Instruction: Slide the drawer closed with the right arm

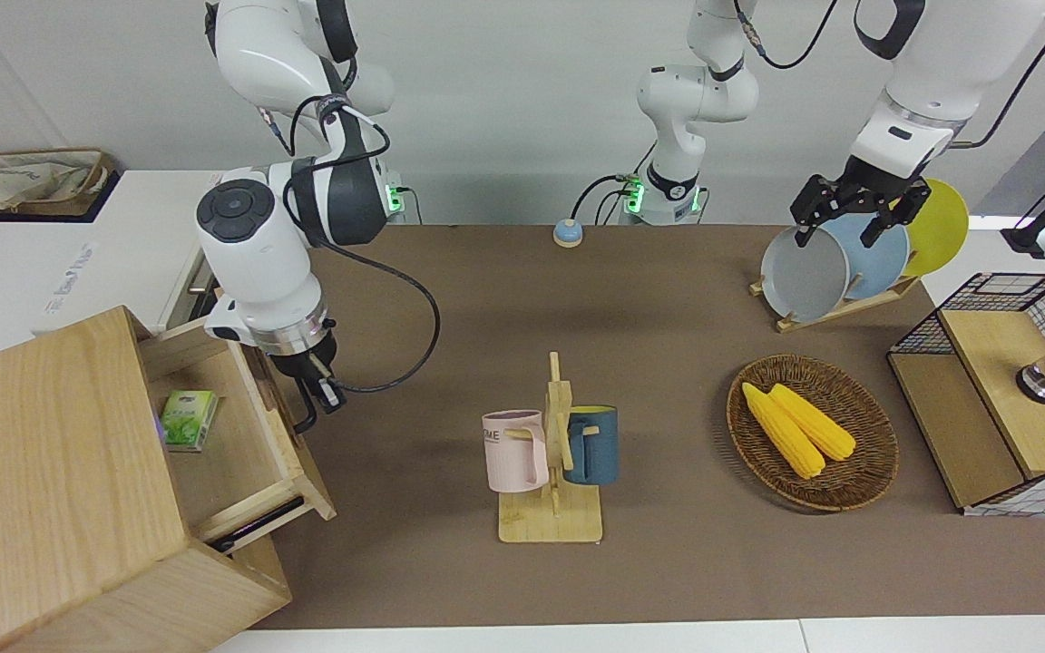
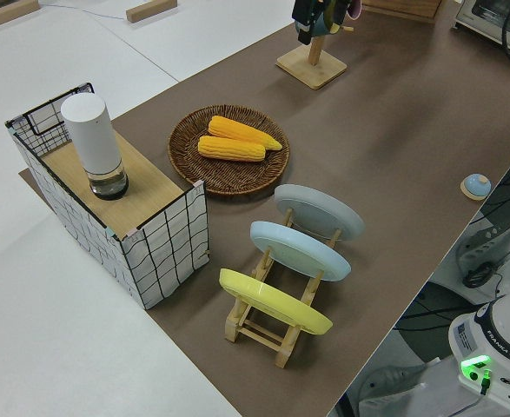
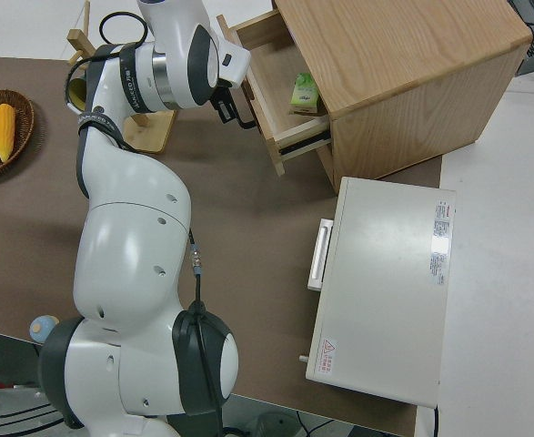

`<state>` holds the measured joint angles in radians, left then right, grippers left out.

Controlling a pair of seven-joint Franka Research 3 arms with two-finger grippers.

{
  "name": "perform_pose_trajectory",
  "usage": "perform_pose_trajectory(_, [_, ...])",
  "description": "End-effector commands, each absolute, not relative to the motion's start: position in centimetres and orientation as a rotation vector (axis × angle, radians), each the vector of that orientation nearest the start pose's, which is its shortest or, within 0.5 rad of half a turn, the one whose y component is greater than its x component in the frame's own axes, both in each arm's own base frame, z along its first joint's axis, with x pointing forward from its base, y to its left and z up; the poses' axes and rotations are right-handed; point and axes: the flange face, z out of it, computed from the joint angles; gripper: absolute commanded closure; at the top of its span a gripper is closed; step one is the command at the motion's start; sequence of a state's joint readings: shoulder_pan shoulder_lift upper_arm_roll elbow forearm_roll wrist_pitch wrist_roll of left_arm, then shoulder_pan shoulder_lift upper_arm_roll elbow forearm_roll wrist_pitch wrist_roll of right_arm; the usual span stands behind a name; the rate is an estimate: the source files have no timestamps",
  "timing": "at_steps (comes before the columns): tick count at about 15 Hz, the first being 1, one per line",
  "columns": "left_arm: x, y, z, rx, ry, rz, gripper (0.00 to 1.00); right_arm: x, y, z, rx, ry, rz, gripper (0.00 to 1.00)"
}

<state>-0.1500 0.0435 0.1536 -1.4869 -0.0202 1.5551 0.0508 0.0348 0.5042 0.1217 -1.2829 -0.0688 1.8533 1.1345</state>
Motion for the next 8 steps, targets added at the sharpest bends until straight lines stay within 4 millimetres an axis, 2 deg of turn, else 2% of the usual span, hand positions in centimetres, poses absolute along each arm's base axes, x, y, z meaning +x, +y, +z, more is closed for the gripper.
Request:
perform_pose_trajectory(1, [57.1, -0.2, 64.1, -3.137, 0.088, -0.052, 0.00, 71.4, 6.4, 46.7, -2.745, 1.445, -0.138, 1.000])
perform_pose_trajectory(3, [57.1, -0.2, 64.1, -3.137, 0.088, -0.052, 0.00, 71.5, 4.5, 46.9, -2.739, 1.468, -0.152, 1.000])
perform_pose_trajectory(8, [57.1, -0.2, 64.1, -3.137, 0.088, -0.052, 0.00, 71.8, 1.2, 47.1, -2.774, 1.413, -0.179, 1.000])
